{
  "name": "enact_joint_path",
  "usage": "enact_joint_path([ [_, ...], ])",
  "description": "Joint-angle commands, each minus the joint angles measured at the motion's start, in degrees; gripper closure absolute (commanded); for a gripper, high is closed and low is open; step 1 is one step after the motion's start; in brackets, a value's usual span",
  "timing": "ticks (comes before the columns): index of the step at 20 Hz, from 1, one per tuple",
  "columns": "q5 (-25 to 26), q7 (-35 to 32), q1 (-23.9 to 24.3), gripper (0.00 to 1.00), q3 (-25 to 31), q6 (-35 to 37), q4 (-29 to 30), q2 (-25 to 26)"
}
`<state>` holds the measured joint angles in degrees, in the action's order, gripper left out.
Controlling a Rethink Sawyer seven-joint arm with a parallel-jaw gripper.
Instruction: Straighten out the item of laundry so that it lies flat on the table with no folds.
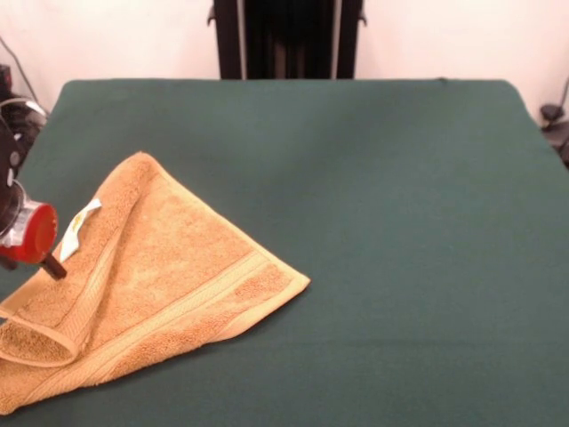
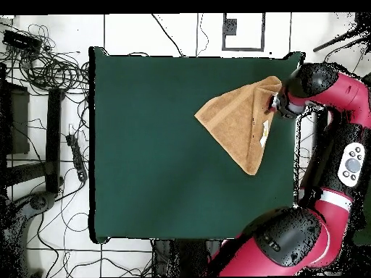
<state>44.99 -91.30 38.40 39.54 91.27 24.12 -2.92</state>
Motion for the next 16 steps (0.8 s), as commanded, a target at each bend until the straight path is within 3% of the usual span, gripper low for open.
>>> enact_joint_path([
  [1, 3.4, 18.7, -2.2, 0.00, 1.4, -4.0, 0.6, 4.1],
  [16, 0.7, 9.5, -3.5, 0.00, 0.4, -8.1, 2.4, 5.0],
])
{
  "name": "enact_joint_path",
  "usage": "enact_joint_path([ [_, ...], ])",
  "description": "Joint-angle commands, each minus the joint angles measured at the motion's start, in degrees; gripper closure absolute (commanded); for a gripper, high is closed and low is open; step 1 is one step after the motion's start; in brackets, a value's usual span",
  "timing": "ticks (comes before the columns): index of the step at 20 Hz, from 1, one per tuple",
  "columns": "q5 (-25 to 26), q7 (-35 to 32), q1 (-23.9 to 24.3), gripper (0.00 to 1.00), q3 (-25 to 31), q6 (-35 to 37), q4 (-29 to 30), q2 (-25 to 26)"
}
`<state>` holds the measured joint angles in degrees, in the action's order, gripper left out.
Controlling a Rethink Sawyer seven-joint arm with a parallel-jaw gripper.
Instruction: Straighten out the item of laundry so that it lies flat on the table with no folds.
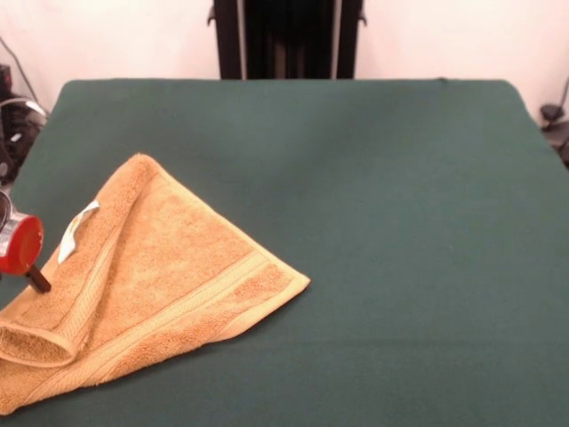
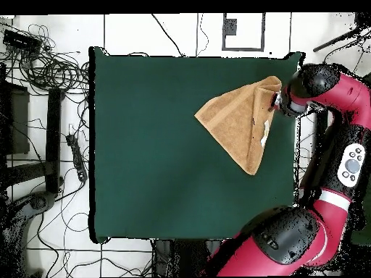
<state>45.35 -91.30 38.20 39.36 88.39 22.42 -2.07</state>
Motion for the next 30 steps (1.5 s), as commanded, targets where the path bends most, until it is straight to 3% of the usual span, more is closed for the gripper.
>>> enact_joint_path([
  [1, 0.3, 9.1, -3.4, 0.00, 0.6, -5.3, 4.1, 4.2],
  [12, -0.8, 7.7, -3.1, 0.00, 0.0, -7.8, 5.6, 3.8],
  [30, -0.9, 4.5, -3.9, 0.00, -0.1, -5.8, 4.7, 4.1],
])
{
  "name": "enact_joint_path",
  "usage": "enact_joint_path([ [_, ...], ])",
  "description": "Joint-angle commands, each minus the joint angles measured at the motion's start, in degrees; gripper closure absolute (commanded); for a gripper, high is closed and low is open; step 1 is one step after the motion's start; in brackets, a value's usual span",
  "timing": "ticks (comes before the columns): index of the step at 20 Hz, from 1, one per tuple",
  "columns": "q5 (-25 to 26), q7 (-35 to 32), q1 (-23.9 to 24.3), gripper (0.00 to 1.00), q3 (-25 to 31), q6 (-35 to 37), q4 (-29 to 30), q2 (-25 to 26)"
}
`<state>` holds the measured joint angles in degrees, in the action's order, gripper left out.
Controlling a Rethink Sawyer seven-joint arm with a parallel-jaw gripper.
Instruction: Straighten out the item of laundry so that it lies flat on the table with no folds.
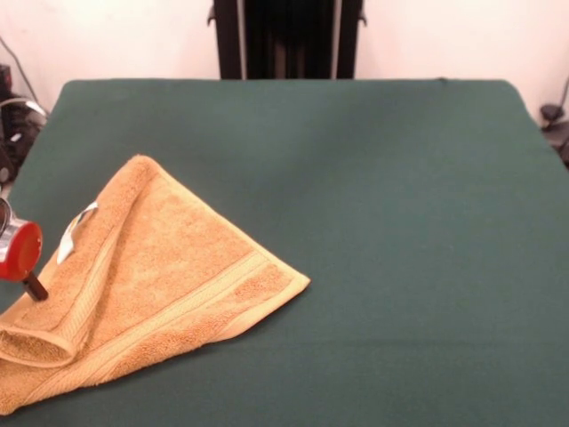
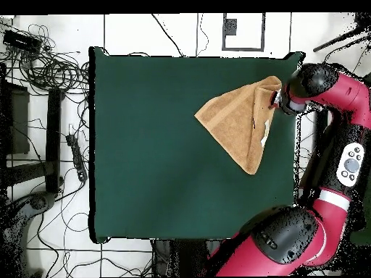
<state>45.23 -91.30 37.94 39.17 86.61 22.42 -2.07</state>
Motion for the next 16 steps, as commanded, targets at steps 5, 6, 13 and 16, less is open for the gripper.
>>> enact_joint_path([
  [5, -1.2, 3.1, -3.7, 0.00, 0.2, -3.8, 4.6, 4.3],
  [6, -1.2, 2.9, -3.8, 0.00, 0.2, -3.6, 4.5, 4.3],
  [13, -0.8, 2.3, -4.4, 0.00, 0.0, -3.4, 4.1, 4.4],
  [16, -0.7, 2.2, -4.5, 0.00, -0.1, -3.5, 4.1, 4.3],
])
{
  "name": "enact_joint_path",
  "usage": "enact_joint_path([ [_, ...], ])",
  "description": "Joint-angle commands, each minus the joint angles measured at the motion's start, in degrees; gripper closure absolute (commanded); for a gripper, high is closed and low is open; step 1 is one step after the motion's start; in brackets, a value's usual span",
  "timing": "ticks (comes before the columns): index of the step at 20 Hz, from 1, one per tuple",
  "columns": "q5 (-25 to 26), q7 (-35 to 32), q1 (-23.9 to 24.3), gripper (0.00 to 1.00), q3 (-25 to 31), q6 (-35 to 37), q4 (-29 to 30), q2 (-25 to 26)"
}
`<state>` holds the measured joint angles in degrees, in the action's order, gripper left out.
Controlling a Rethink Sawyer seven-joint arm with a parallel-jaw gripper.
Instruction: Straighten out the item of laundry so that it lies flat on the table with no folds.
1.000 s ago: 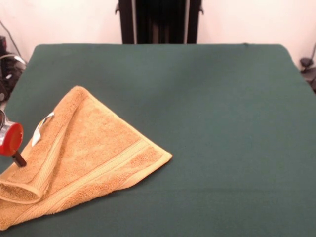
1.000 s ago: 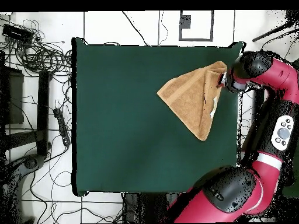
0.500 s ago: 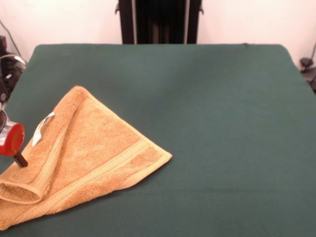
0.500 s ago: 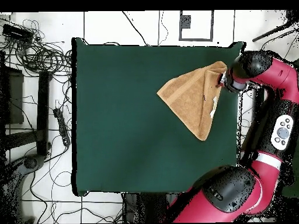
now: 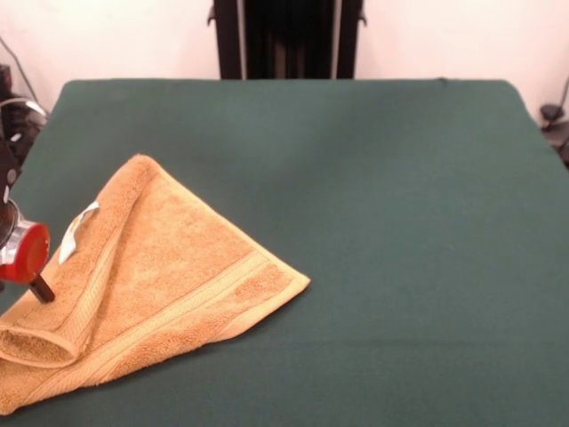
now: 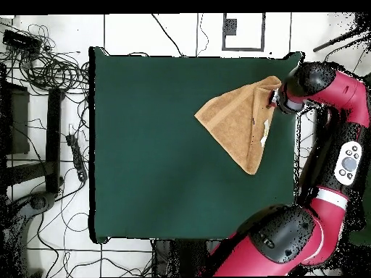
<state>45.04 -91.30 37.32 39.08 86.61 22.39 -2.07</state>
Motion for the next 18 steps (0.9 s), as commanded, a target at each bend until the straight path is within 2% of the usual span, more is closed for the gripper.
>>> enact_joint_path([
  [1, -0.4, 2.4, -3.9, 0.00, -0.1, -3.6, 4.1, 4.3],
  [6, -0.4, 2.6, -4.0, 0.00, -0.2, -3.6, 4.1, 4.3],
  [7, -0.4, 2.7, -4.0, 1.00, -0.2, -3.6, 4.2, 4.3],
  [18, -0.8, 3.0, -3.8, 1.00, -0.3, -4.2, 4.5, 4.2],
])
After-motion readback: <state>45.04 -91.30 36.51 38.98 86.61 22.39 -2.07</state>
